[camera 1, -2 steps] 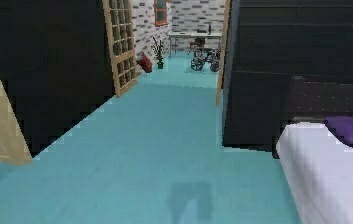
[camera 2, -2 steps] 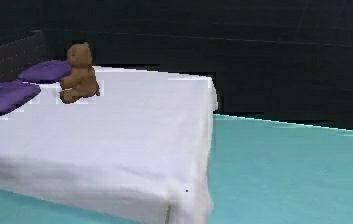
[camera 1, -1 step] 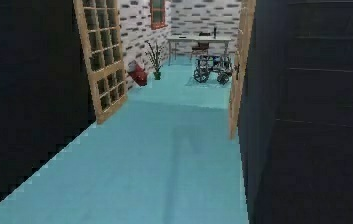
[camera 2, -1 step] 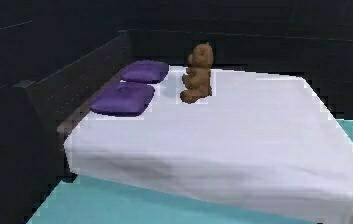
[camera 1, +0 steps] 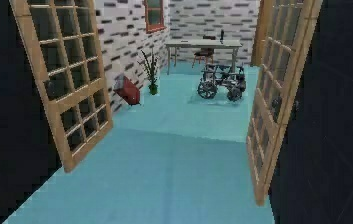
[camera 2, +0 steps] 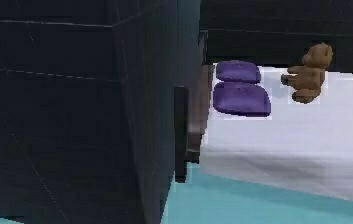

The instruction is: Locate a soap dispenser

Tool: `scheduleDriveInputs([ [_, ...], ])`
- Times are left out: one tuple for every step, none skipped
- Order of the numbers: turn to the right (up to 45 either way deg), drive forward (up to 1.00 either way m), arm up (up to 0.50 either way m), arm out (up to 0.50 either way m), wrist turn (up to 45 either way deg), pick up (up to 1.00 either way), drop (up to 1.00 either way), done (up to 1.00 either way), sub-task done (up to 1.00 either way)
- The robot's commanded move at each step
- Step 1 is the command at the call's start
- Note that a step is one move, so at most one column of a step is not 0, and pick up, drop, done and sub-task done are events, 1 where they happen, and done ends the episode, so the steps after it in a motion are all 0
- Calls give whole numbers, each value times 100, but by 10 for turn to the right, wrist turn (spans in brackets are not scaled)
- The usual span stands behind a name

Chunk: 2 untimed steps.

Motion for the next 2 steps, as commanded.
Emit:
scheduleDriveInputs([
  [0, 100, 0, 0, 0, 0, 0, 0, 0],
  [390, 0, 0, 0, 0, 0, 0, 0, 0],
])
